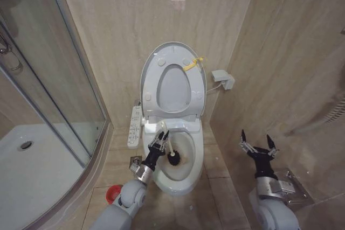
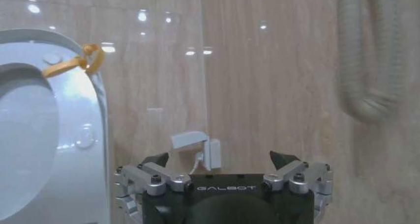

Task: Open the toilet lid, clean the toilet bowl with a toilet brush, close the toilet lid, and flush.

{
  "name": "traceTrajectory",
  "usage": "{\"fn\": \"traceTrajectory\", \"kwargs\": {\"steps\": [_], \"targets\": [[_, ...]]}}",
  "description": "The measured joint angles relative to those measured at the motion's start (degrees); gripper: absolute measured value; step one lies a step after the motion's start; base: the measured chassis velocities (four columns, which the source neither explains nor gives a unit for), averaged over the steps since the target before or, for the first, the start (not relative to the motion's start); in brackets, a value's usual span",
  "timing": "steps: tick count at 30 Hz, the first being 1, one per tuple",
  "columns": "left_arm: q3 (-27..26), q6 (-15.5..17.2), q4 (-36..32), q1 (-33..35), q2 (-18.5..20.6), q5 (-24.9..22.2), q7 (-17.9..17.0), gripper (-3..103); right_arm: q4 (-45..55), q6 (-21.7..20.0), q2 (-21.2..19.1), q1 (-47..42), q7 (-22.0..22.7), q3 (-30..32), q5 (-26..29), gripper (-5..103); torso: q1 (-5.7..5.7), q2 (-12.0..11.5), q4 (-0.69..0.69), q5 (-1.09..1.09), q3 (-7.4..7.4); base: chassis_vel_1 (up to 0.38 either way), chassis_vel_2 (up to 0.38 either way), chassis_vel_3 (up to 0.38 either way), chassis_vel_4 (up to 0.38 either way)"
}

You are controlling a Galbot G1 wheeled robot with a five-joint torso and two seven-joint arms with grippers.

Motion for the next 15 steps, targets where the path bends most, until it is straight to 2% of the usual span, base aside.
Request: {"fn": "traceTrajectory", "kwargs": {"steps": [7,11,13,15], "targets": [[1.61,-1.17,4.40,-1.18,0.52,0.15,1.54,18,1.41,1.02,-0.30,-1.07,-1.14,-0.54,-0.09,100,0.00,0.00,-0.01,-0.01,0.00,0.000,0.000,0.000,0.000],[2.20,-1.39,6.48,-2.32,-0.10,0.12,2.69,18,2.47,3.42,-0.69,-1.83,-4.13,-1.21,0.29,100,-0.01,0.00,-0.01,0.00,0.00,0.000,0.000,0.000,0.000],[2.57,-1.40,7.97,-2.84,-0.64,0.10,3.09,18,3.02,5.79,-0.81,-2.59,-7.27,-1.97,0.42,100,-0.01,0.01,-0.01,-0.01,0.00,0.000,0.000,0.000,0.000],[2.71,-1.40,8.36,-2.95,-0.72,0.10,3.21,18,3.09,6.31,-0.81,-2.80,-7.97,-2.14,0.41,100,-0.01,0.01,-0.01,0.00,0.00,0.000,0.000,0.000,0.000]]}}
